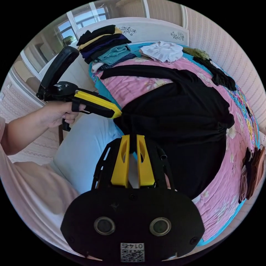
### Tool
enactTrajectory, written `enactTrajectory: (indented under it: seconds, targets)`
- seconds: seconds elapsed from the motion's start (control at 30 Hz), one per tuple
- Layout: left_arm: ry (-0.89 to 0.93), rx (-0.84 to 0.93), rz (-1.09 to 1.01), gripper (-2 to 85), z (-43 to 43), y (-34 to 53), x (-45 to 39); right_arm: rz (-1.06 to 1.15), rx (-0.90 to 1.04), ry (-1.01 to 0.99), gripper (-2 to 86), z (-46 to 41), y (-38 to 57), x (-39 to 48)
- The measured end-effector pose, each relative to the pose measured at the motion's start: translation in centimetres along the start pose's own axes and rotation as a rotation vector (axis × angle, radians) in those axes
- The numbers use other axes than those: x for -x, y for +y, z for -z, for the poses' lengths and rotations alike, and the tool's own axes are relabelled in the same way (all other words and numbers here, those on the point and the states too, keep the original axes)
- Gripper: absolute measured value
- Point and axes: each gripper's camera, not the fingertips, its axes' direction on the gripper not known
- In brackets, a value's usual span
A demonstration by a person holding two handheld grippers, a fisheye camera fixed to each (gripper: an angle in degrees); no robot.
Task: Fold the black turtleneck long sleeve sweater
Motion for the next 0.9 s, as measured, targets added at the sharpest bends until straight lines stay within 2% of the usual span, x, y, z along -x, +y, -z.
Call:
enactTrajectory:
  seconds: [0.13,0.27,0.37,0.43,0.53,0.73,0.9]
  targets:
    - [-0.159,0.022,-0.014,0.8,1.3,-2.3,2.7,-0.104,-0.066,0.074,7.1,2.1,1.2,-5.5]
    - [-0.21,-0.033,-0.085,1.5,2.7,-7.3,3.3,-0.304,-0.145,0.15,7.6,4.1,2.3,-13.4]
    - [-0.158,-0.101,-0.203,2.9,2.5,-14.7,1.5,-0.437,-0.196,0.144,7.8,4.7,2.0,-19.8]
    - [-0.026,-0.116,-0.277,3.6,0.7,-21.9,-0.7,-0.491,-0.193,0.196,8.1,4.3,0.5,-23.6]
    - [0.075,-0.126,-0.396,3.8,-2.5,-30.6,-4.8,-0.515,-0.176,0.214,8.5,3.1,-1.8,-27.3]
    - [0.04,0.052,-0.447,5.7,-12.9,-43.5,-10.1,-0.508,-0.08,0.184,6.9,-0.2,-4.7,-31.8]
    - [0.057,0.271,-0.382,1.5,-19.9,-47.6,-8.9,-0.469,-0.073,0.162,4.2,-1.0,-4.7,-33.4]
